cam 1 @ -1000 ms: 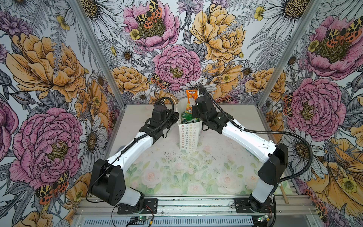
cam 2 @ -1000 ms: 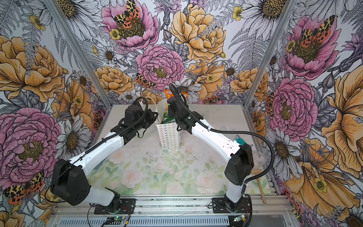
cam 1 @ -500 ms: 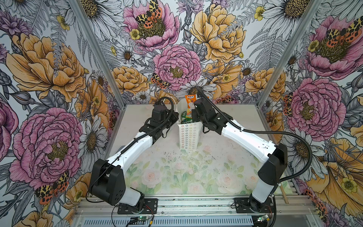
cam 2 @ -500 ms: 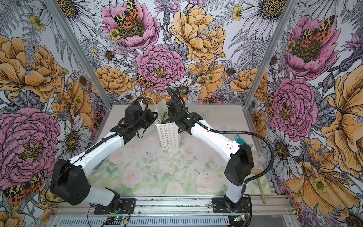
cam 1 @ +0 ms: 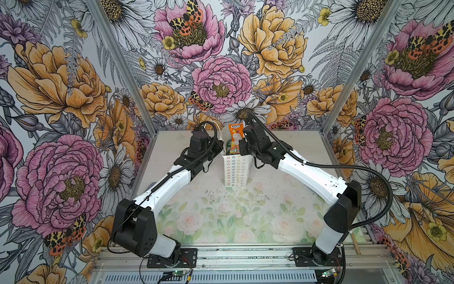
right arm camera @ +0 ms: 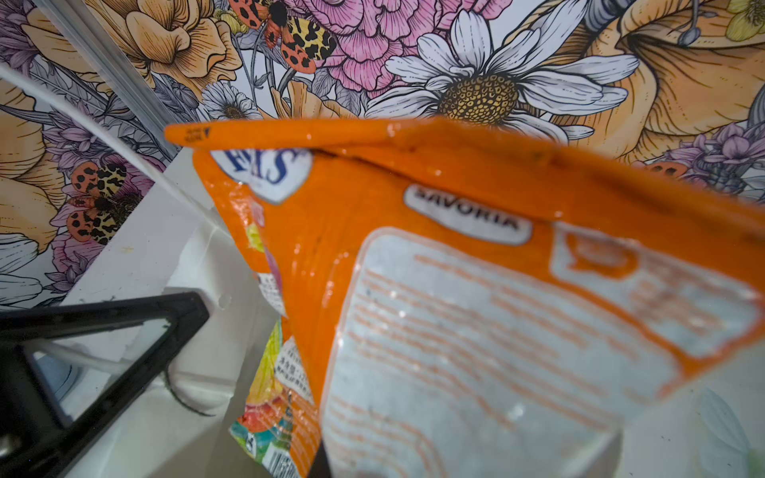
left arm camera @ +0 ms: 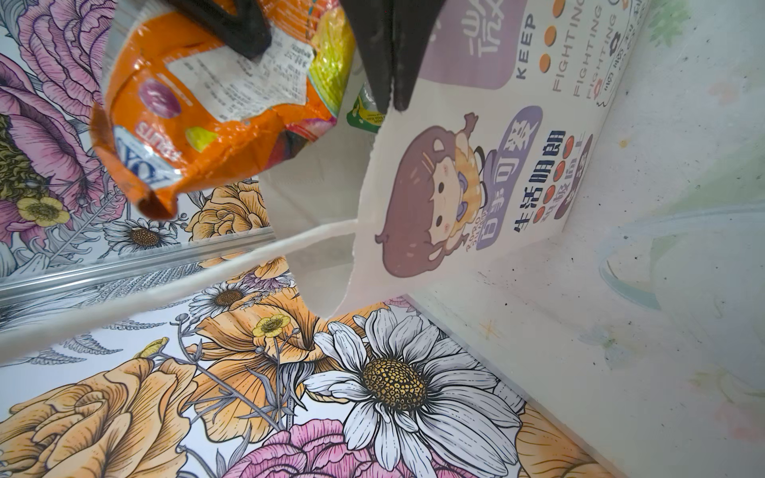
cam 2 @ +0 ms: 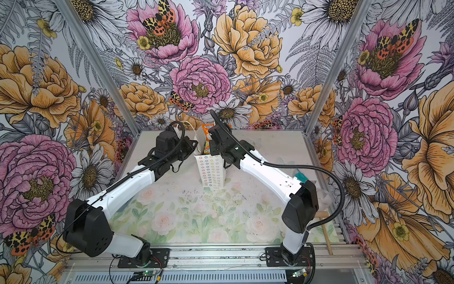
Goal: Place the snacks into the paper bag
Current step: Place the snack in the paper bag, then move the snack to the middle-right of the table.
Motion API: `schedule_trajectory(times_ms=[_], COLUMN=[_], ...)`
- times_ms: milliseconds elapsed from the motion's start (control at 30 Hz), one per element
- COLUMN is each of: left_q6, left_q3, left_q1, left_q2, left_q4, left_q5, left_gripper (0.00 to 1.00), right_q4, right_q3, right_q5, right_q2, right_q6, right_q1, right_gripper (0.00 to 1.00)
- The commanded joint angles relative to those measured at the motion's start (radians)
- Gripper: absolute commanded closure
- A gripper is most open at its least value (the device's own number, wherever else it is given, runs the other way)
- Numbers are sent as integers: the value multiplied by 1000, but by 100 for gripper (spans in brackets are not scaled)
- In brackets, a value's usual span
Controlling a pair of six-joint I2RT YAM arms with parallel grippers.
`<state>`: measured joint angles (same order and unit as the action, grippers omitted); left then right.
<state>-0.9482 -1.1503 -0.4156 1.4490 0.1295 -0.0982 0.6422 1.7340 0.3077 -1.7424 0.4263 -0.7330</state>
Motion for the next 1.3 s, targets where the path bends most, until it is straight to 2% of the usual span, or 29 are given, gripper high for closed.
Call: schedule_trajectory(times_ms=[0, 167, 300, 600, 800, 1033, 1100, 1267], left_q6=[-17, -18, -18, -18, -18, -17, -17, -18], left_q3=[11, 9, 8, 9, 8, 6, 6, 11], left_q1=[0, 2, 2, 5, 6, 14, 17, 21], left_q2=[-20, -15, -15, -13, -13, -12, -12, -12], left_q4=[-27, -30, -31, -31, -32, -34, -33, -38], left_q5=[-25, -29, -29, -32, -38, -46, -48, -52], left_gripper=[100, 100, 100, 100, 100, 100, 100, 100], right_q4=[-9, 34, 77, 127, 183, 334, 396, 602], right_q3=[35, 67, 93, 143, 163, 168, 171, 168], right_q5=[-29, -69, -80, -107, -232, -396, -389, -197], right_q2=[68, 81, 80, 115, 195, 298, 327, 382], right_q6=[19, 28, 26, -3, -21, -36, -56, -87], right_q1=[-5, -5, -5, -1, 31, 103, 121, 201], right_gripper=[85, 71, 53, 43, 25, 19, 18, 9])
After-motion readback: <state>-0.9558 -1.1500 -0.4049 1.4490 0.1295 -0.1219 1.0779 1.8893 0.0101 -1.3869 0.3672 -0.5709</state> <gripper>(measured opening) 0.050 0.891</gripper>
